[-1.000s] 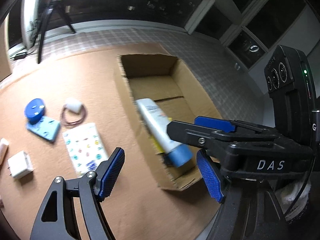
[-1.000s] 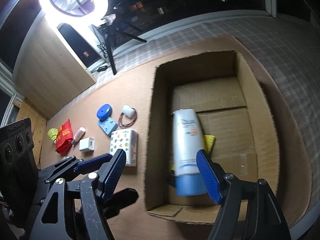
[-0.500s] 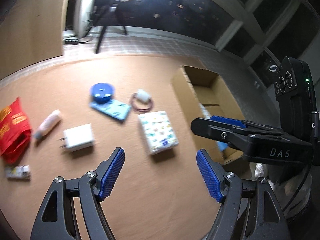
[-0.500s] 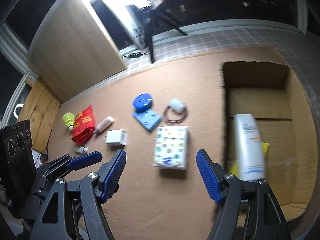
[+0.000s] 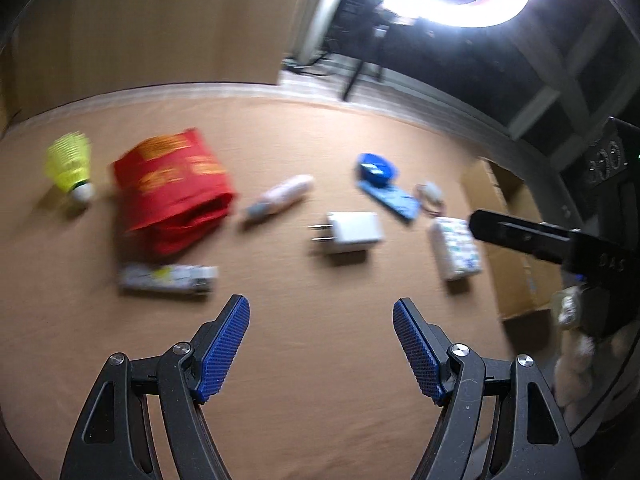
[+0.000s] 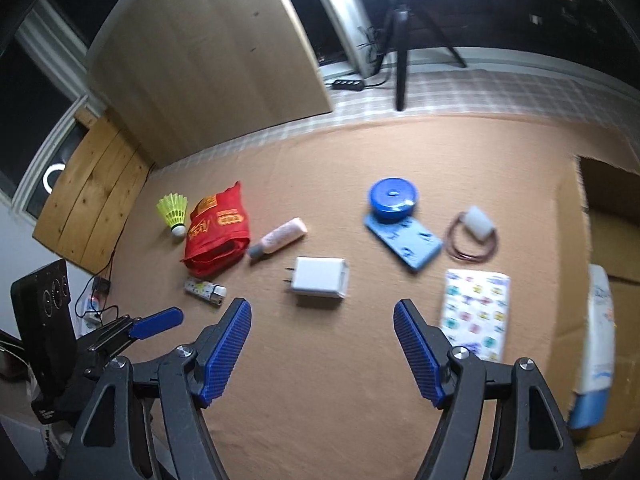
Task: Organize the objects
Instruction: 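Move the right tool back toward the red fabric pouch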
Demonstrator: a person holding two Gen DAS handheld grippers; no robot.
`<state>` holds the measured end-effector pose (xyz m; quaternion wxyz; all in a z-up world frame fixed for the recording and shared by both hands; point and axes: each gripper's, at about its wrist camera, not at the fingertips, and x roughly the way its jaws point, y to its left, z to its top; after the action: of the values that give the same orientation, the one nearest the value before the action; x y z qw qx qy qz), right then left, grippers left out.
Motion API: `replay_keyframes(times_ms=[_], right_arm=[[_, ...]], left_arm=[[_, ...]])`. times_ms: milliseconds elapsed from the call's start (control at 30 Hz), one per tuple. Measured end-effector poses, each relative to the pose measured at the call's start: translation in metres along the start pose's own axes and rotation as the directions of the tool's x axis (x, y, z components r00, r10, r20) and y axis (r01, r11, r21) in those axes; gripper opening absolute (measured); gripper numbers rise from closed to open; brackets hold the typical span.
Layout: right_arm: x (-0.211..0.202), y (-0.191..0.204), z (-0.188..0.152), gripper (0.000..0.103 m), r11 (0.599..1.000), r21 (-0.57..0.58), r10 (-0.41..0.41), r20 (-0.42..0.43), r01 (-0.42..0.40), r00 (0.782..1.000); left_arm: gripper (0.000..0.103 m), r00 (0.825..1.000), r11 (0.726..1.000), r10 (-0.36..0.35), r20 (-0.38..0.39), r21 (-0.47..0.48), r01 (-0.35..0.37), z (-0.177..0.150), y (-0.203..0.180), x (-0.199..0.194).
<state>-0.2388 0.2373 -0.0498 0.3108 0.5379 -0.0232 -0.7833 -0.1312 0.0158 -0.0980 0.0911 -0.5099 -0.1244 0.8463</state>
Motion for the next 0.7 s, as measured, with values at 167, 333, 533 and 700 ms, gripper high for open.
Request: replay_keyframes(times_ms=[167,333,533,700], right_arm=[[0.025,0.018,0.014,0.071,1.0,-0.012,-0.004,-0.022,0.004,1.0],[0.043,0.032,0.028,0.071,1.0,-0.015,0.013,-0.036,-0.013,0.999],[0.069,0.05,0.046,0.071,0.998,-0.022,0.051,-0.061,-0.053,0.997],[0.097,0.062,0.063,0.071,0.995,-0.001,0.103,-0.088,-0.104,0.991]], left_arm=[[0.078,0.999,0.998,0.053,0.004,-0.044,-0.053,-0.004,0.04,-0.007],[0.078,0.997,0.994,0.076,0.005,-0.077,-0.075,-0.003,0.069,-0.01],[0.078,0.998,0.99,0.068,0.013,-0.122,-0.066,0.004,0.094,-0.008],[0.078,0.998,0.985,0.046,0.044,-0.169,-0.037,0.018,0.112,-0.008]])
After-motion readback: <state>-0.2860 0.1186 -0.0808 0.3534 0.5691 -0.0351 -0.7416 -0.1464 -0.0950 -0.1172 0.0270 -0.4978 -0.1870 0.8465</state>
